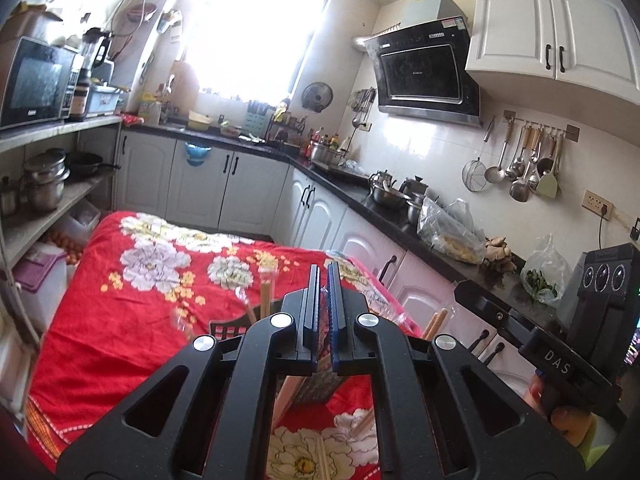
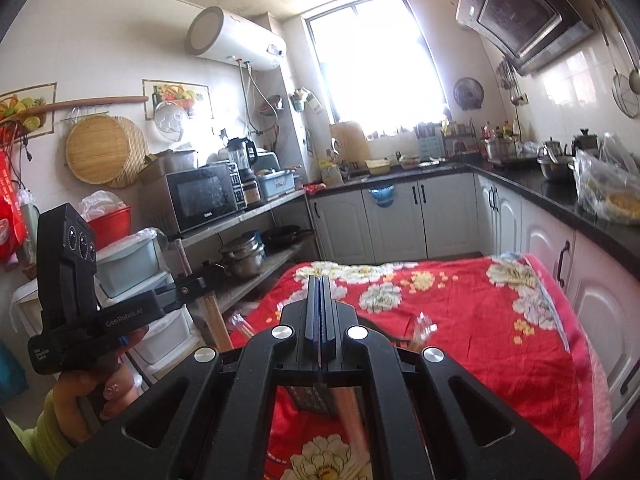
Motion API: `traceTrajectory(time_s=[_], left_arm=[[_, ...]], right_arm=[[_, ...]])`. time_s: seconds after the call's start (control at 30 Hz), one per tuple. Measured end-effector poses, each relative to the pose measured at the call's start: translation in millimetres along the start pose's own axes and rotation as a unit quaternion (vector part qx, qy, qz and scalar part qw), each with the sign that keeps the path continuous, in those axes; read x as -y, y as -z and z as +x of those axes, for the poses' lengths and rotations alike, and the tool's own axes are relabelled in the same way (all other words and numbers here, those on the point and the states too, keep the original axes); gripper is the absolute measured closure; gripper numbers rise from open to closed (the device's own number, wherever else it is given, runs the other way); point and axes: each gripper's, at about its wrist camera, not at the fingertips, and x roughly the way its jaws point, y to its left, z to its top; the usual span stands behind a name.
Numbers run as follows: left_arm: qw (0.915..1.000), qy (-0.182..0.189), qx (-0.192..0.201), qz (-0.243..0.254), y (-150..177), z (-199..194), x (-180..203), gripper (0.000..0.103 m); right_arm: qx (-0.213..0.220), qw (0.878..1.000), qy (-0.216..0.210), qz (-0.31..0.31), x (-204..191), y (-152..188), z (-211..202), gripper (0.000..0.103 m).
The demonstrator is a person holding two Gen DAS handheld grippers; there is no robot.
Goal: Organize utensils
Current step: 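Lift the held chopsticks with both tools and carry them over the caddy, then lower the chopsticks into the black caddy and open both tools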
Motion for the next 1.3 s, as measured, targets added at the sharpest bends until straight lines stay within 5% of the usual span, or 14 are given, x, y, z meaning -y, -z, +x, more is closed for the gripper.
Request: traceTrajectory(time_s=[0.7,1.3], left_arm=[[0.9983,-0.011,0.044,0.036,-44,14,22,0.101],[0.991,-0.081,0.094,0.052,-56,42,3,0.101]], right_arm=[[0.039,0.999,0.0,-0.017,3,-54,17,0.102],[0.003,1.0,0.006,0.007,26,-56,71,0.102]])
